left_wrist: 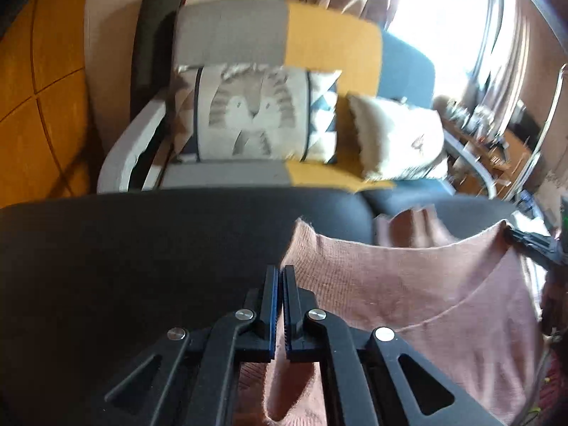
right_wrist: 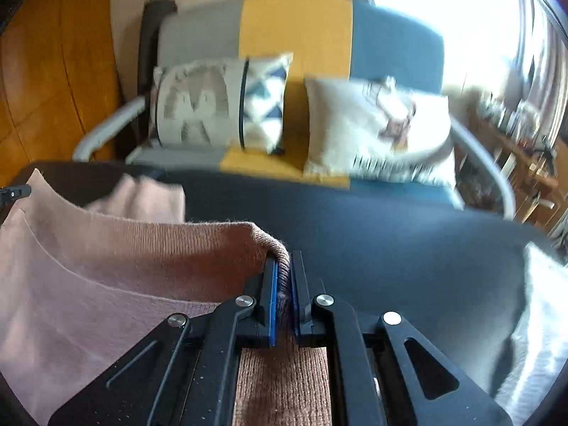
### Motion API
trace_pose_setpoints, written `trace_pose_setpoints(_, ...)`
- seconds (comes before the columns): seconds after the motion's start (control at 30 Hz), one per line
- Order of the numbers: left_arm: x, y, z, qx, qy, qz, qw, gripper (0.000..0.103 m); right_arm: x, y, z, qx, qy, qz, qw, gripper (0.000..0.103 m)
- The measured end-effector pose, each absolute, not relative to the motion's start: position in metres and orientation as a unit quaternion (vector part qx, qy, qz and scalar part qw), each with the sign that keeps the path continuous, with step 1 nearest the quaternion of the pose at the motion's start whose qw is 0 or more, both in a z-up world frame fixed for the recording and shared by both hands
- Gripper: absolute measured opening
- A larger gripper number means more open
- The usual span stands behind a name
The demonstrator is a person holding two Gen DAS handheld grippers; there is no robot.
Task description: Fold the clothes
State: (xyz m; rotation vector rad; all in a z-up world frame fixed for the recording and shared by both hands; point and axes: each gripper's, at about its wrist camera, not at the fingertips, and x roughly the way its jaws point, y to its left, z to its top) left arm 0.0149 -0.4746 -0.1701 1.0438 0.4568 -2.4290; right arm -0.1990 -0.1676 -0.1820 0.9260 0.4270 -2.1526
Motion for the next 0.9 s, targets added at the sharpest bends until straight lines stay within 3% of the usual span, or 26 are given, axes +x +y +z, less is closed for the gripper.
trace_pose_setpoints(0.07,0.009,-0.478,-0.190,0.404,0.162,-0.868,0.238,0.002,-0.204,-0.171,-0.198,0.387,0.168,-0.829,0.366,0.028)
trace_pose_setpoints(0.23,0.021,-0.489,-0.220,0.449,0.190,-0.833,0.261,0.006,-0.203,-0.153,-0.195,0.397,0.148,-0.829,0.365,0.058)
trace_pose_setpoints(0.5,0.085,-0.462,-0.156,0.389,0.190,-0.868,0.245,0.013,-0.161,-0.073,-0.133,0.348,0.074,-0.860,0.366,0.059)
trace_pose_setpoints(0.63,0.105,-0.414,-0.131,0.376,0.173,-0.889,0.194,0.017,-0.119,-0.061,-0.133,0.354,0.087,-0.839,0.404,0.059)
trace_pose_setpoints(0.77,0.105,-0.359,-0.138,0.387,0.164,-0.898,0.128,0.017,-0.092,-0.079,-0.154,0.372,0.116,-0.809,0.439,0.059)
trace_pose_setpoints(0.9,0.103,-0.349,-0.174,0.413,0.189,-0.880,0.134,0.017,-0.101,-0.114,-0.166,0.385,0.116,-0.788,0.467,0.059)
